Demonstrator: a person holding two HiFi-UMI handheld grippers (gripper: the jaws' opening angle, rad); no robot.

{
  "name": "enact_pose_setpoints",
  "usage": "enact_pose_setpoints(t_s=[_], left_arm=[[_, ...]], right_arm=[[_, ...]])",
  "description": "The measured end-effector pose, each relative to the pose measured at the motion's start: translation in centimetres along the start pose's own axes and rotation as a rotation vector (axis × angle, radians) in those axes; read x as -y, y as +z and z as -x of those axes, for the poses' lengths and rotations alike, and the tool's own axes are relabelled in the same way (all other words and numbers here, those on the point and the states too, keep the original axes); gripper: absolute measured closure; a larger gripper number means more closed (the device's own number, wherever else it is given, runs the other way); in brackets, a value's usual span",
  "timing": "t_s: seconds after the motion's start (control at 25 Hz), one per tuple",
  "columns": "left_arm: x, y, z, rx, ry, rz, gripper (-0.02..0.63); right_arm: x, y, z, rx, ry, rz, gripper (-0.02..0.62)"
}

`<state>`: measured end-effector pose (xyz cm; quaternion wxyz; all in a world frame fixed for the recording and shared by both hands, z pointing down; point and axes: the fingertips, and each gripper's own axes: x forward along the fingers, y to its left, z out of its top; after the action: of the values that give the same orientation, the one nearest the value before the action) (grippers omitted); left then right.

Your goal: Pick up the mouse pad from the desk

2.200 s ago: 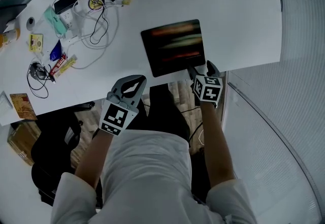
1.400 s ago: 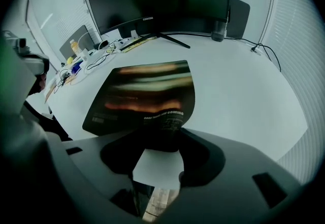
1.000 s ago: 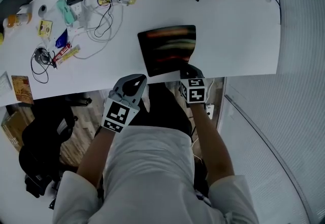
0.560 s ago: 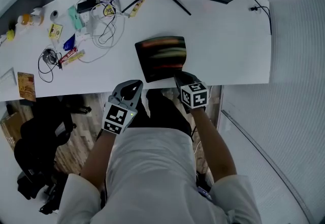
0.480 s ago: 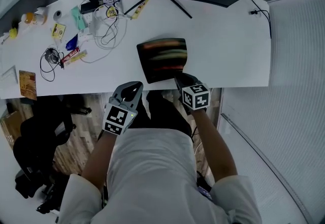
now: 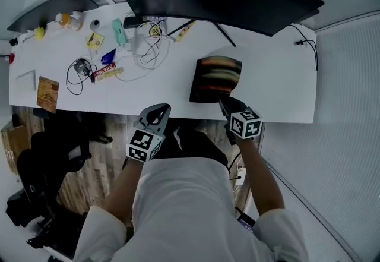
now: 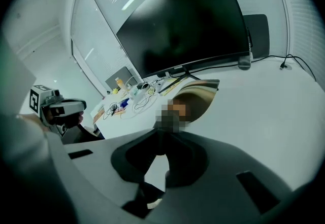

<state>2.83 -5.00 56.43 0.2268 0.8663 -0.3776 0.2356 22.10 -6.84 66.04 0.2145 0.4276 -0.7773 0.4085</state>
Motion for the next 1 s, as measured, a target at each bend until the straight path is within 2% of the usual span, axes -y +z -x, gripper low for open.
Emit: enact_pose_setpoints(t_s=[0.2, 0.4, 0.72, 1.0], left_arm=[[-1.7, 1.6, 2.5, 0.041, 0.029, 0.002, 0.591], [-3.4, 3.3, 5.1, 0.084, 0.026, 0.004, 0.589], [-4.9, 5.6, 8.9, 0.172, -0.002, -0.021, 0.591], [-6.4, 6.6, 12.1, 0.234, -0.020, -0.008, 0.591]], right_arm=[[-1.5, 2.8, 1.7, 0.068, 0.010, 0.001, 0.545], [-4.0, 5.9, 3.5, 0.147, 0.009, -0.001, 0.545], [-8.7, 9.6, 6.7, 0.252, -0.019, 0.058, 0.545], [-12.7, 11.5, 9.4, 0.333, -0.057, 0.125, 0.545]])
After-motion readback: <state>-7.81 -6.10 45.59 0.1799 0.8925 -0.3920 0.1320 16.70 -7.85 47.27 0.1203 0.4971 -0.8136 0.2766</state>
